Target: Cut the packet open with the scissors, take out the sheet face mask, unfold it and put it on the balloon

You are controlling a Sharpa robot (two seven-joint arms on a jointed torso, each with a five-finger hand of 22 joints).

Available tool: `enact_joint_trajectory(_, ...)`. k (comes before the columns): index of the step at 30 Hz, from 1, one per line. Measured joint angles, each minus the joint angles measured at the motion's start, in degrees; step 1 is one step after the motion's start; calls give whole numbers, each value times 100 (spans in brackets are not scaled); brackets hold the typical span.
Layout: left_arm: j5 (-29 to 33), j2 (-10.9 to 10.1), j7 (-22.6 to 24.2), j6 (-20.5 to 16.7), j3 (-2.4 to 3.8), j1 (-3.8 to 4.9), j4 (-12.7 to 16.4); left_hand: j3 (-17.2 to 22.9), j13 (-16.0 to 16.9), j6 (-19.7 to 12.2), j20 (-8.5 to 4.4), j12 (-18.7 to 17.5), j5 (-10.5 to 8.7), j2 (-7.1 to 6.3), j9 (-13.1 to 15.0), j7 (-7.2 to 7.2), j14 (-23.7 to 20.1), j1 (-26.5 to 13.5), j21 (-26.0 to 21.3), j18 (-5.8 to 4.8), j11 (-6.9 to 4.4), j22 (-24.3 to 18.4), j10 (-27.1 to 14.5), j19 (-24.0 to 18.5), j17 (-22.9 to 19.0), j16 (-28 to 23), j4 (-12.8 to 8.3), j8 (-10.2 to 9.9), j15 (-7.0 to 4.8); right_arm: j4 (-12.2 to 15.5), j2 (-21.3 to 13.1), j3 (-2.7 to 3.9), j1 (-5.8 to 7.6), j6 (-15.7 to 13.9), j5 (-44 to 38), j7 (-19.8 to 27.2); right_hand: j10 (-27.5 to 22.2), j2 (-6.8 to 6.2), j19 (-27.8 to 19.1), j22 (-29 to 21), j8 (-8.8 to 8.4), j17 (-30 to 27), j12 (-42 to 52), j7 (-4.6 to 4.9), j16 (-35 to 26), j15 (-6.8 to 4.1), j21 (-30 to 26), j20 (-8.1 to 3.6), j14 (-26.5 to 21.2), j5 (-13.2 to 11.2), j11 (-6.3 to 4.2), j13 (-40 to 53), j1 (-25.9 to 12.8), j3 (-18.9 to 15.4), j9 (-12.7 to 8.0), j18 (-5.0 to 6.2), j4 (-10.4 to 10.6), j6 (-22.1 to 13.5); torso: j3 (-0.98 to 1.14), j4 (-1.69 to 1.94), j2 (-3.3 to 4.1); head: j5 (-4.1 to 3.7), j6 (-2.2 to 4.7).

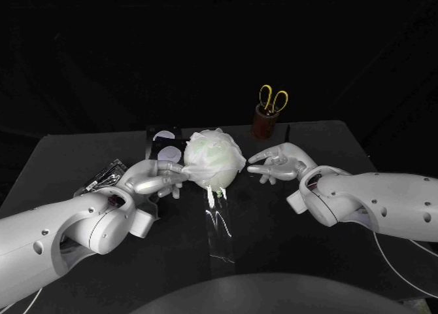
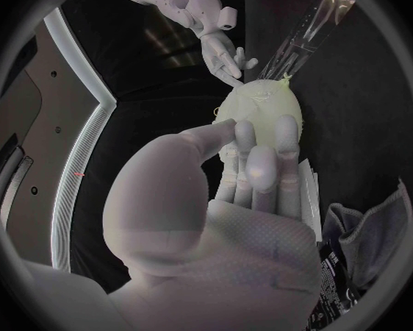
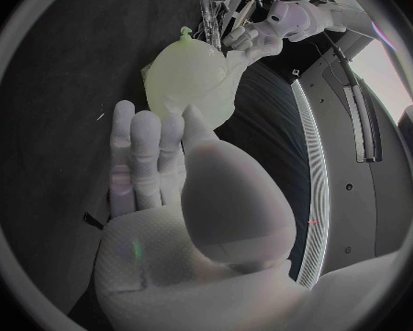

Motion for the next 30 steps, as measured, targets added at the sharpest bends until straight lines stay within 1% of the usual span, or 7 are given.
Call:
enact_joint_trajectory(4, 28, -15, 38, 91, 0, -1, 68, -55, -13, 0, 114, -27, -1, 49, 1, 0, -1198, 17, -219, -1, 64, -68, -335, -400, -1277, -803, -22, -50, 106, -27, 48, 1, -15, -3, -50, -65, 49, 44, -31, 113, 0, 316, 549, -4, 368, 0, 119, -14, -1, 0, 26, 605, 43, -89, -9, -9, 8, -4, 0, 3, -1, -8, -2)
enact_joint_trajectory(11, 128, -49, 114, 218, 0, -1, 159, -103, -254, -52, 297, -360, -1, 120, 203, 53, -1820, 75, -499, -10, 253, -170, -853, -804, -1717, -1392, -70, -88, 288, -72, 104, 1, -39, 3, -97, -135, 50, 76, -111, 243, 23, 488, 845, 5, 628, 10, 225, -11, -11, 0, 27, 972, 71, -198, -27, -36, 8, -20, -2, 2, -1, -18, -18)
enact_joint_trajectory(14, 201, -62, 165, 263, 0, -1, 193, -91, -550, -48, 339, -845, -1, 128, 203, 159, -2149, 67, -660, -14, 480, -232, -1282, -1056, -1868, -1658, -59, -105, 453, -94, 113, 1, -43, 9, -107, -158, 50, 107, -132, 266, 23, 540, 910, 9, 683, 10, 268, 9, -11, 0, 27, 1048, 101, -238, -27, -38, 16, -25, -2, 2, -1, -21, -24)
enact_joint_trajectory(18, 339, -74, 260, 330, 0, -2, 232, -131, -1336, -81, 363, -1759, -1, 210, 204, 353, -2019, 148, -558, -20, 655, -158, -1275, -1085, -2080, -1706, -136, -149, 594, -117, 128, 1, -50, 16, -115, -178, 46, 107, -172, 299, 22, 534, 911, 28, 698, 11, 285, 9, -10, 0, 30, 1056, 101, -280, -37, -40, 26, -45, -1, -3, -2, -21, -34)
enact_joint_trajectory(22, 499, -76, 356, 400, 0, -2, 258, -76, -2193, -58, 444, -2655, -2, 223, 204, 432, -1641, 156, -421, -21, 688, -65, -841, -1002, -2465, -1966, -191, -157, 609, -125, 144, 1, -68, 19, -114, -184, -14, 130, -224, 336, 22, 499, 912, 36, 727, 52, 314, 20, -52, 0, 69, 1082, 123, -333, -46, -41, 15, -93, 1, -7, -4, -22, -37)
enact_joint_trajectory(26, 666, -76, 440, 461, 1, -2, 264, -10, -2684, -159, 502, -3154, -18, 252, 203, 545, -1343, 130, -361, -15, 699, -28, -523, -943, -2729, -2138, -188, -125, 578, -129, 171, 1, -80, 19, -91, -184, -40, 129, -244, 354, 22, 495, 912, 36, 750, 52, 314, 40, -92, 0, 83, 1082, 123, -382, -46, -43, 28, -95, 2, -9, -4, -34, -34)
enact_joint_trajectory(30, 855, -74, 517, 512, 1, -3, 268, 83, -2936, -405, 496, -3406, -23, 357, 203, 561, -1110, 100, -322, 53, 708, -28, -328, -859, -2856, -2139, -95, 117, 569, -144, 221, 1, -91, 19, -54, -176, -40, 168, -272, 369, 22, 509, 928, 36, 773, 52, 349, 27, -92, 0, 83, 1124, 161, -382, -49, -45, 28, -96, 2, -9, -3, -48, -27)
